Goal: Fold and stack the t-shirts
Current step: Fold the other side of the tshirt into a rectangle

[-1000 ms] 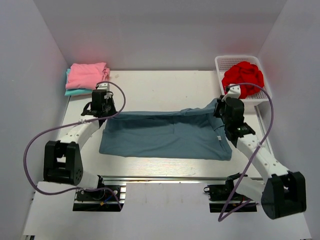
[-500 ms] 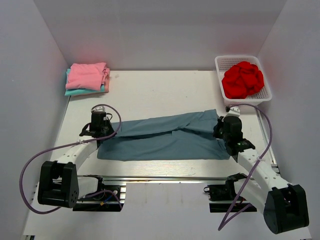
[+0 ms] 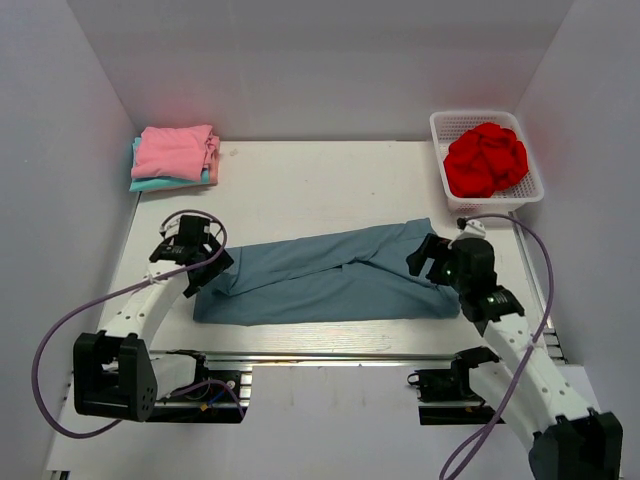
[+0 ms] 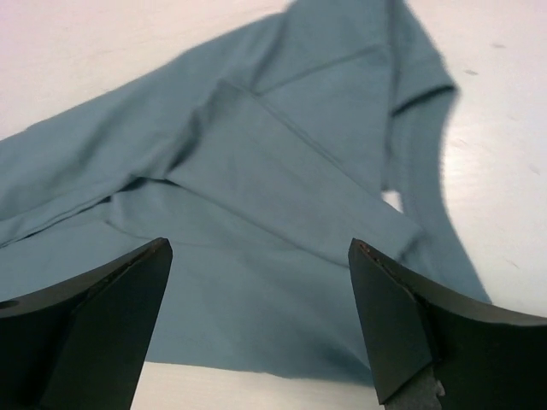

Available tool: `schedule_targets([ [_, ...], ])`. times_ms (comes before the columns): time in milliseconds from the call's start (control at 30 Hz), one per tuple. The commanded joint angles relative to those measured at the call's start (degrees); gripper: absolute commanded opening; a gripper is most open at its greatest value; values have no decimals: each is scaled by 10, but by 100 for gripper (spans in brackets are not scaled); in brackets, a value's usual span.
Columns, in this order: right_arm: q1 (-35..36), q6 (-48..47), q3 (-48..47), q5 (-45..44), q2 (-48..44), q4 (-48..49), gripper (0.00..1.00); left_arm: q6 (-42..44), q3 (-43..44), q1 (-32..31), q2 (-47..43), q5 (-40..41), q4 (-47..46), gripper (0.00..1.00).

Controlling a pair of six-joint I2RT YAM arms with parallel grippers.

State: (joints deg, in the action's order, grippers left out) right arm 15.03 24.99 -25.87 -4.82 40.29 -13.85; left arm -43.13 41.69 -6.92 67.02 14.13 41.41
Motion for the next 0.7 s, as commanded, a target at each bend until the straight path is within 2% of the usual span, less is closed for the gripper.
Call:
schedule_targets([
  [0, 2, -17, -41, 94, 72, 97, 90, -8, 35, 5, -3, 10, -23, 98],
  [67, 3, -20, -67, 121, 120, 115, 90, 1, 44, 5, 27, 10, -29, 96],
  [133, 4, -29, -81, 131, 176, 120, 90, 15, 55, 0, 67, 10, -34, 89],
  [233, 5, -33, -95, 130, 209, 131, 90, 58, 66, 0, 101, 16, -51, 84],
  [300, 7, -34, -93, 132, 216, 152, 90, 81, 73, 0, 126, -8, -70, 84],
  [467, 7, -38, -99, 143, 261, 148, 90, 160, 42, 0, 131, -107, -185, 73],
  [567, 7, -41, -100, 140, 278, 143, 90, 167, 36, 0, 125, -115, -205, 67],
  [667, 7, -45, -100, 131, 287, 139, 90, 174, 36, 0, 130, -115, -197, 67],
])
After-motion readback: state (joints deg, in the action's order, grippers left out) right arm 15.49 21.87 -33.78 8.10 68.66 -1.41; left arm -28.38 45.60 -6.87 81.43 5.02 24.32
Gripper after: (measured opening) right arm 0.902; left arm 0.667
